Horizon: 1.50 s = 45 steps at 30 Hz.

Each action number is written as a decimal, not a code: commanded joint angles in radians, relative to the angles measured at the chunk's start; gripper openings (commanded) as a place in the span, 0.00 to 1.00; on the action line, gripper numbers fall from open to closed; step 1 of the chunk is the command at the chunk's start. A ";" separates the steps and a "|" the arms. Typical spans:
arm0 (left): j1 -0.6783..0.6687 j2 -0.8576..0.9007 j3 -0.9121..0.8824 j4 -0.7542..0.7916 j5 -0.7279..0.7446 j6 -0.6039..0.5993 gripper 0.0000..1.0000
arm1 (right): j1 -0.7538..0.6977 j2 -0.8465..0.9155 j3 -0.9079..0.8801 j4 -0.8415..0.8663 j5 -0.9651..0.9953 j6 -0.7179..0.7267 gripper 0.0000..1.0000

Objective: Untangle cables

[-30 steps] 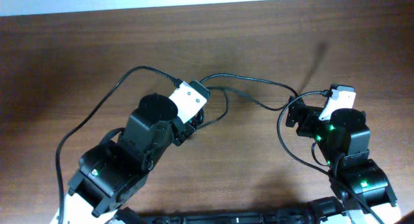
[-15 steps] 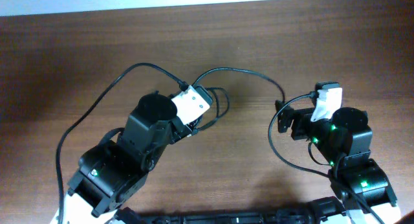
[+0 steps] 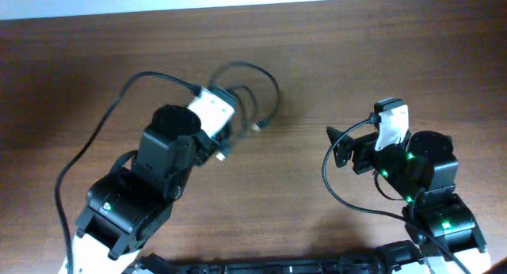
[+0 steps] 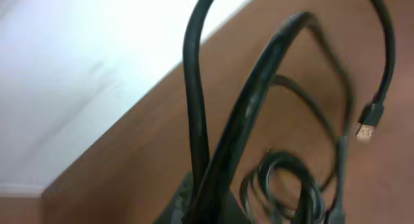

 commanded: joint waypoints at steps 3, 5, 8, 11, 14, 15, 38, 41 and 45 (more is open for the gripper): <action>0.002 -0.012 0.019 -0.070 0.391 0.355 0.00 | -0.006 -0.001 -0.001 0.071 -0.010 0.246 0.99; 0.002 -0.012 0.019 -0.089 0.515 0.467 0.00 | -0.006 -0.001 -0.001 0.090 -0.037 0.296 0.99; 0.002 -0.005 0.019 -0.079 0.636 0.666 0.00 | -0.006 -0.001 -0.001 0.134 -0.111 0.376 0.90; 0.002 0.021 0.019 0.035 0.665 0.708 0.00 | -0.006 0.013 -0.001 0.140 -0.159 0.494 0.86; 0.002 0.053 0.019 0.158 0.754 0.708 0.00 | -0.006 0.056 -0.001 0.152 -0.216 0.574 0.86; 0.002 0.064 0.019 0.199 0.766 0.708 0.00 | -0.006 0.080 -0.001 0.159 -0.246 0.605 0.86; 0.001 0.099 0.019 0.548 0.847 0.564 0.00 | -0.006 0.433 -0.001 0.538 -0.768 0.901 0.18; 0.001 0.101 0.019 0.510 0.847 0.564 0.00 | -0.006 0.433 -0.001 0.537 -0.749 0.890 0.04; 0.002 0.100 0.019 0.371 0.846 0.565 0.00 | -0.006 0.433 -0.001 0.535 -0.708 0.816 0.04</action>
